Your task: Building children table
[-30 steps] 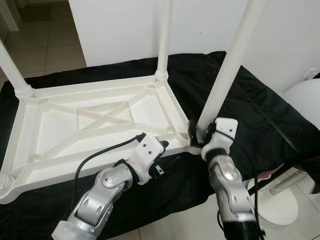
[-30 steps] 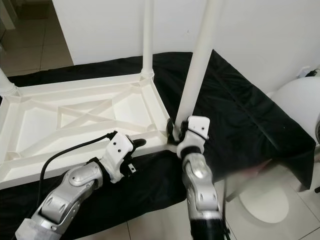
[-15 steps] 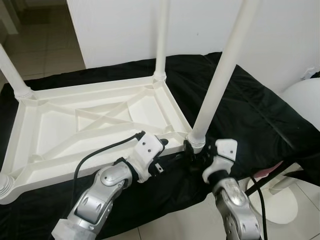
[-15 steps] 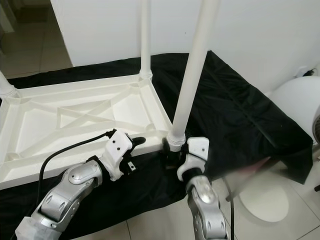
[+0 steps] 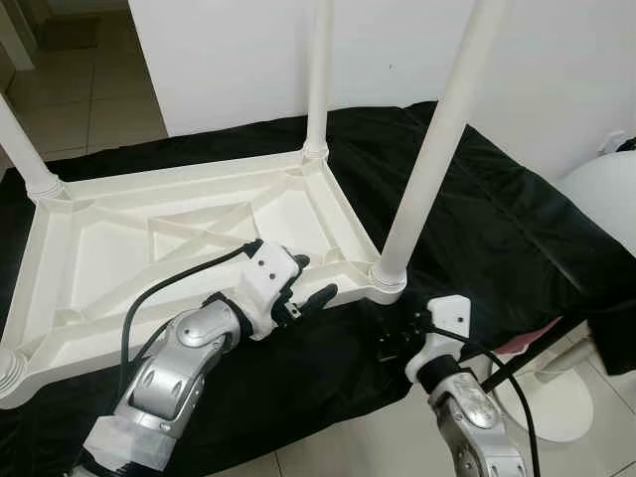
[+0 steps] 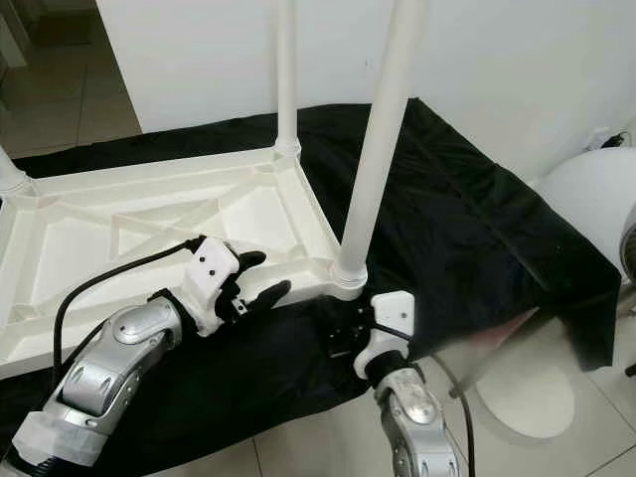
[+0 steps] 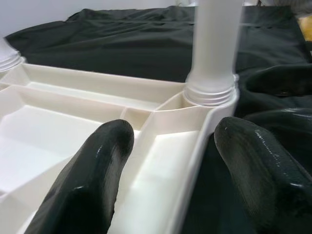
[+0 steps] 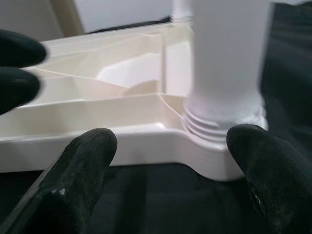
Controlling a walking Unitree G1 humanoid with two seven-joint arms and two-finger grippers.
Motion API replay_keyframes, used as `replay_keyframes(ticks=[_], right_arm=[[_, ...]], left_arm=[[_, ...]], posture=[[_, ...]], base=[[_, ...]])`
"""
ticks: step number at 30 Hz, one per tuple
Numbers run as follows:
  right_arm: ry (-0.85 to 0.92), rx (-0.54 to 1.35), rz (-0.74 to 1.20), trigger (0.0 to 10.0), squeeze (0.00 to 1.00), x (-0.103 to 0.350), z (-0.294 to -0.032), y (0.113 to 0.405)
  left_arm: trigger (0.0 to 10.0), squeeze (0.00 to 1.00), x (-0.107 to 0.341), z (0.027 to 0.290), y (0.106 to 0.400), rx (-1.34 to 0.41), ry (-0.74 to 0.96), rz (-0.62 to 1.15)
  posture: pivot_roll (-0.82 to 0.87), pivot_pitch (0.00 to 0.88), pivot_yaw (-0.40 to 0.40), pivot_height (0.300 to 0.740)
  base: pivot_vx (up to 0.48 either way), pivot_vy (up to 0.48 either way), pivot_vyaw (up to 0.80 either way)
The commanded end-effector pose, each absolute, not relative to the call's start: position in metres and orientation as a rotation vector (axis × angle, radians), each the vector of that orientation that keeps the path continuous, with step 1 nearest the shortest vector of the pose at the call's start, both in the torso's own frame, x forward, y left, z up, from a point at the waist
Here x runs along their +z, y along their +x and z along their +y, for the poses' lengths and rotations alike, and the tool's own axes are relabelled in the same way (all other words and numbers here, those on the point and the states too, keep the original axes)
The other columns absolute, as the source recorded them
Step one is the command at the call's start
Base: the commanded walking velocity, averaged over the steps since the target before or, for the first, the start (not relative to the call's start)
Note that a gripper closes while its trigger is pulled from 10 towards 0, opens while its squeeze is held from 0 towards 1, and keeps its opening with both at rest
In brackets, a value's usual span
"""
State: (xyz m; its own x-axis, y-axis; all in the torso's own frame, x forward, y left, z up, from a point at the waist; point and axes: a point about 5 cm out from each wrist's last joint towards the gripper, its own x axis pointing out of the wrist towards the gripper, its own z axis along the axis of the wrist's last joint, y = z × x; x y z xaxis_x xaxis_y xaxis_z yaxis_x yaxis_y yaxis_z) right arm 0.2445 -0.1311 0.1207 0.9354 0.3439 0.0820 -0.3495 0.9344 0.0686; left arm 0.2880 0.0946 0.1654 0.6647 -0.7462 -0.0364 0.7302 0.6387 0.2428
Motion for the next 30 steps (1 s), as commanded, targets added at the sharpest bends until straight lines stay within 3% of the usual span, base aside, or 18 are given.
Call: replay_keyframes(ticks=[1,12,20,30], right_arm=[[0.087,0.382,-0.074,10.0,0.00,0.120,-0.129,0.245],[0.011,0.648,-0.085,10.0,0.00,0.131,-0.129,0.259],[-0.010,0.615,-0.090,10.0,0.00,0.132,-0.141,0.273],[0.018,0.420,-0.111,10.0,0.00,0.136,-0.183,0.298]], left_arm=[[10.0,0.00,0.166,0.101,0.291,-0.819,0.252,-0.077],[10.0,0.00,0.158,0.116,0.316,-0.541,0.216,-0.041],[10.0,0.00,0.152,0.113,0.312,-0.603,0.222,-0.021],[10.0,0.00,0.146,0.121,0.305,-0.638,0.278,-0.012]], posture=[[-0.04,0.051,0.010,0.740],[-0.05,0.040,0.008,0.740],[-0.05,0.038,0.014,0.740],[-0.04,0.029,0.027,0.740]], base=[[0.000,0.000,0.00],[0.000,0.000,0.00],[0.000,0.000,0.00],[0.000,0.000,0.00]])
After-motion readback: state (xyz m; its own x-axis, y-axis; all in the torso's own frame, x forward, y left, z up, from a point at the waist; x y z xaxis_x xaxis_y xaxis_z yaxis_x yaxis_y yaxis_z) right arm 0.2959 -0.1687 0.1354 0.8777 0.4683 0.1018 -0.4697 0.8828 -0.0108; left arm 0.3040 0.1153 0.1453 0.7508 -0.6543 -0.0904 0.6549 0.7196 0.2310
